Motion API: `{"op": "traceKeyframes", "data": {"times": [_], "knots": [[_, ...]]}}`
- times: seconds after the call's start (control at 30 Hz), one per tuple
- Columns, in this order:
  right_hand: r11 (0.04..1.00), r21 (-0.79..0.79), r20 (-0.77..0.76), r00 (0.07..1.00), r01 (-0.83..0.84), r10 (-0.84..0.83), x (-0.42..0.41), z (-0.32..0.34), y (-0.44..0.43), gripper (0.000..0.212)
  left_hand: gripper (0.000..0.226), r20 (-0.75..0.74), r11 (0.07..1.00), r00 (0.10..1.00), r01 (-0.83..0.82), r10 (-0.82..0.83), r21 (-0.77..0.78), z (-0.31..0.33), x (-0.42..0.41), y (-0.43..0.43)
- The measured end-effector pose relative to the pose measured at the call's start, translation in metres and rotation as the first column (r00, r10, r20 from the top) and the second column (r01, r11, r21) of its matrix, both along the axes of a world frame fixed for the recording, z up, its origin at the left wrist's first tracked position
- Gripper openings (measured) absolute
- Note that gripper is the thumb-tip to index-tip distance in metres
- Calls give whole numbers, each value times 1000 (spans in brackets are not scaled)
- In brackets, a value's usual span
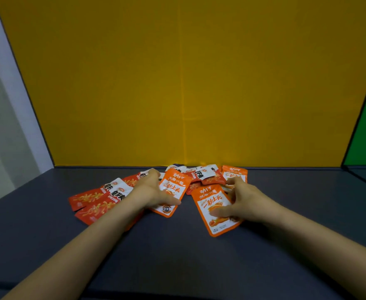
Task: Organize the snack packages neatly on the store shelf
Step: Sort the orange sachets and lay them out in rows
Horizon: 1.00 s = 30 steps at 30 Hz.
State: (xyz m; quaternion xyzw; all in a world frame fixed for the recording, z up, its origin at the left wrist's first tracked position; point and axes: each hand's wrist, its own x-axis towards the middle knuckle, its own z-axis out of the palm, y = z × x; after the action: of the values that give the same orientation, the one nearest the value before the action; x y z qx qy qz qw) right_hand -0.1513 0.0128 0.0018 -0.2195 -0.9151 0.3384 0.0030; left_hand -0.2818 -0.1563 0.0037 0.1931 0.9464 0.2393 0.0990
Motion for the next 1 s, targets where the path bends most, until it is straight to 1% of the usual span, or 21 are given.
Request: {"op": "traceKeyframes", "data": {"times": [0.07,0.1,0.17,0.23,0.3,0.33,0.4,0.43,0.5,0.57,0.63,0.7,0.77,0.8,0.9,0.93,1.0], "knots": [[993,-121,23,1000,-14,17,7,3,2,78,89,-19,999,999,28,-28,33,1,2,-2],[987,-160,45,998,-27,35,10,3,5,71,84,-28,998,998,51,-50,41,1,4,-3],[983,-175,84,993,-63,78,20,7,10,48,63,-24,990,992,128,-126,67,2,5,-5],[975,-203,112,987,-91,116,32,12,16,29,35,35,971,981,184,-191,153,1,4,-8],[954,-287,79,990,-91,118,41,17,26,23,18,61,946,976,186,-210,266,0,2,-12],[940,-331,30,995,-77,92,44,19,32,22,14,66,927,977,168,-201,334,-1,0,-13],[920,-392,-69,997,-4,-25,44,22,48,20,11,85,870,978,127,-190,476,0,-1,-14],[916,-396,-95,990,61,-107,39,22,57,21,10,108,839,976,106,-191,533,1,-1,-12],[907,-376,-112,962,191,-249,24,20,73,22,5,167,795,963,69,-210,603,4,0,-5],[886,-380,-112,937,268,-331,8,13,79,26,4,230,757,947,22,-225,653,7,0,5],[879,-363,-96,926,308,-364,-7,5,79,30,6,281,734,932,-26,-227,678,9,-2,16],[893,-315,-108,922,323,-372,-20,-1,75,30,7,314,719,920,-54,-233,693,11,-3,30],[911,-248,-125,922,330,-368,-30,-4,70,30,1,336,702,907,-68,-252,709,14,-2,45],[917,-209,-129,920,340,-370,-33,-4,67,30,3,348,687,898,-74,-269,723,15,-1,53],[918,-143,-142,911,369,-388,-39,-5,59,20,3,346,661,886,-62,-309,748,17,7,79],[915,-131,-141,906,382,-398,-39,-5,57,18,7,330,662,890,-44,-314,748,17,10,87],[909,-105,-133,900,404,-416,-40,-6,54,28,20,290,671,905,-7,-311,741,15,13,101]]}}
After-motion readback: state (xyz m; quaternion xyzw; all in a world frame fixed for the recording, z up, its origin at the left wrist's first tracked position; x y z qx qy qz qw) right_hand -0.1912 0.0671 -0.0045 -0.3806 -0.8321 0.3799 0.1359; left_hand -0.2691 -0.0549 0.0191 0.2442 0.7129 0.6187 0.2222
